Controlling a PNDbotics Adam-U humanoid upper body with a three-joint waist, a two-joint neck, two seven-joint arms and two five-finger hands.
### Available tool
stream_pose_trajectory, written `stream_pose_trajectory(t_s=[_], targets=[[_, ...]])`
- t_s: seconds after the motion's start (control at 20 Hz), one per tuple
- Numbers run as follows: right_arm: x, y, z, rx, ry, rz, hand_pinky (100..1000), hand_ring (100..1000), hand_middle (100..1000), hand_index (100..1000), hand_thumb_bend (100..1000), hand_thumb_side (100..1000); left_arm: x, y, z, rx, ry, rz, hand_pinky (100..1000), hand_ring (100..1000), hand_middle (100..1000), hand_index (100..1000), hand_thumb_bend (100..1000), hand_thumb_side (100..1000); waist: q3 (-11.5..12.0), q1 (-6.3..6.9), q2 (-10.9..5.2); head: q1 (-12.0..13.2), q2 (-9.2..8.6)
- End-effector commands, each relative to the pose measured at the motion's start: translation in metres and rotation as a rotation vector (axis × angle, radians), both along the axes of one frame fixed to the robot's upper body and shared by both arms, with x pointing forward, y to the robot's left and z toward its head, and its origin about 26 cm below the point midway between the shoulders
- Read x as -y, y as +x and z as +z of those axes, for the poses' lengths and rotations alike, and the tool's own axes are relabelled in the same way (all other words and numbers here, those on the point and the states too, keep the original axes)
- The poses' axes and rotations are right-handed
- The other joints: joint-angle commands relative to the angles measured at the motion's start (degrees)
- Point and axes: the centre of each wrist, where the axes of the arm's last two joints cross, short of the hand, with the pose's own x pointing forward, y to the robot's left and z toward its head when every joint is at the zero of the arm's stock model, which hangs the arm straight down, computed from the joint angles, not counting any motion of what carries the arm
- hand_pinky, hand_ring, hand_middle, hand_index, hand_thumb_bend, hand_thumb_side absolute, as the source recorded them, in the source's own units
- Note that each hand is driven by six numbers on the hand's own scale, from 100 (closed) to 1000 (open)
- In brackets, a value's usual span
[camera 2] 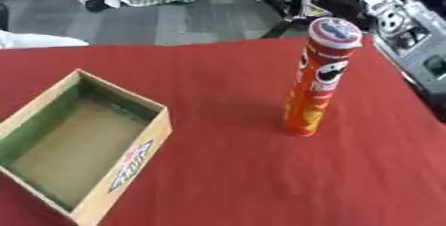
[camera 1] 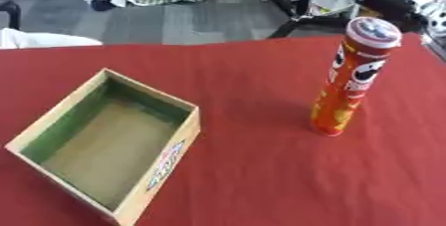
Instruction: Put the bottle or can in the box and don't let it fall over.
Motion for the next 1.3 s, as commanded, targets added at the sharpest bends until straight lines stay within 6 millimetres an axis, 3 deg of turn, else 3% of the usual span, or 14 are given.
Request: stream_pose_trajectory(t_s=[0.05,0.4,1.05,1.3], targets=[[0.008,-0.002,0.011,0.027,-0.001,-0.027,912,1000,1000,974,100,1000,-0.002,-0.002,0.011,0.025,0.037,-0.003,873,783,823,737,549,450,-0.03,0.08,-0.93,0.1,-0.51],[0.008,-0.001,0.01,0.03,0.035,-0.017,905,1000,1000,974,100,1000,-0.002,-0.002,0.011,0.024,0.037,-0.001,873,783,823,737,548,450,-0.09,0.14,-0.89,0.17,-0.52],[-0.019,-0.013,0.015,0.062,0.052,0.088,902,1000,1000,974,100,1000,-0.002,-0.001,0.011,0.027,0.035,-0.001,873,782,823,737,547,450,-0.08,0.06,-0.61,0.28,-0.65],[-0.025,-0.013,0.014,0.054,0.054,0.108,902,1000,1000,974,100,1000,-0.002,-0.001,0.011,0.028,0.035,-0.001,874,782,823,737,547,450,0.02,0.12,-0.49,-0.85,-0.71]])
